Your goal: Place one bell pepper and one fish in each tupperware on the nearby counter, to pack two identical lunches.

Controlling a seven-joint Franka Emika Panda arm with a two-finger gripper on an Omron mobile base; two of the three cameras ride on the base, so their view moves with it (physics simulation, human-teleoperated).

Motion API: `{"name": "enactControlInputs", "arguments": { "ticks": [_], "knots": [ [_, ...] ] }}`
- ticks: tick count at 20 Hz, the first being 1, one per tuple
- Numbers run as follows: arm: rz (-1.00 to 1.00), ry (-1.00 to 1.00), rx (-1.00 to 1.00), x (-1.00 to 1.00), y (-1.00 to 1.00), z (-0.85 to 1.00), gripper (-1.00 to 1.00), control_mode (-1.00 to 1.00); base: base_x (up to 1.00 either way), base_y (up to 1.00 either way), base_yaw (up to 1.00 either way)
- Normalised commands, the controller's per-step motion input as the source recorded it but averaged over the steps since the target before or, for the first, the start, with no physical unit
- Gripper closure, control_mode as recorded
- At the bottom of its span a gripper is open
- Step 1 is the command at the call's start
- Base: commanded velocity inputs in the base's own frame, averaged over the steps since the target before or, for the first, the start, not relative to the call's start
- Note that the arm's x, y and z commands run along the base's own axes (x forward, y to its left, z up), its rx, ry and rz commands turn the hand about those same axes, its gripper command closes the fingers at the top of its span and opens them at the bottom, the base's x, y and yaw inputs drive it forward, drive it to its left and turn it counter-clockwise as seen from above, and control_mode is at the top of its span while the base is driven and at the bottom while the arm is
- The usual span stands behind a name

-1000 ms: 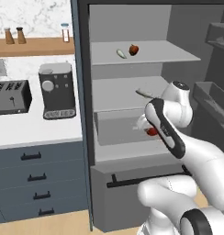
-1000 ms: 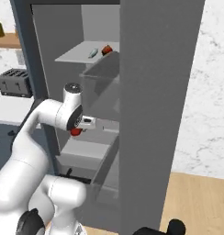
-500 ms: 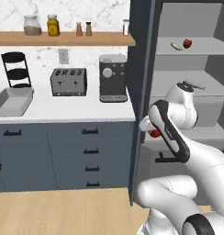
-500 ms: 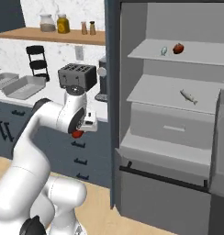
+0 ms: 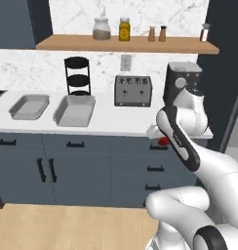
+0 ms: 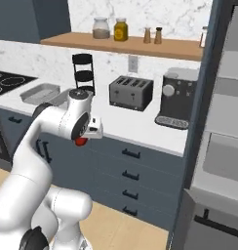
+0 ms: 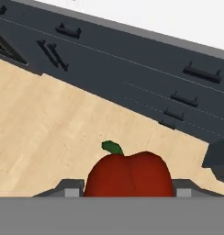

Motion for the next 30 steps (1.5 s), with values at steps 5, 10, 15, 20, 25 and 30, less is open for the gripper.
{"name": "enactControlInputs", "arguments": {
  "ticks": [5, 10, 15, 20, 25, 30],
  "knots": [
    [0.0, 0.0, 0.0, 0.0, 0.0, 0.0, 1.0, 1.0, 1.0, 1.0, 0.12],
    [0.0, 0.0, 0.0, 0.0, 0.0, 0.0, 1.0, 1.0, 1.0, 1.0, 0.0],
    [0.0, 0.0, 0.0, 0.0, 0.0, 0.0, 1.0, 1.0, 1.0, 0.64, -0.26],
    [0.0, 0.0, 0.0, 0.0, 0.0, 0.0, 1.0, 1.0, 0.95, 0.12, -0.4],
    [-0.04, 0.0, -0.03, 0.06, 0.0, -0.16, 1.0, -1.0, 0.47, 0.0, -0.29],
    [-0.06, 0.1, -0.07, 0.35, 0.0, -0.83, 1.0, -1.0, 0.0, 0.0, 0.0]
  ]
}}
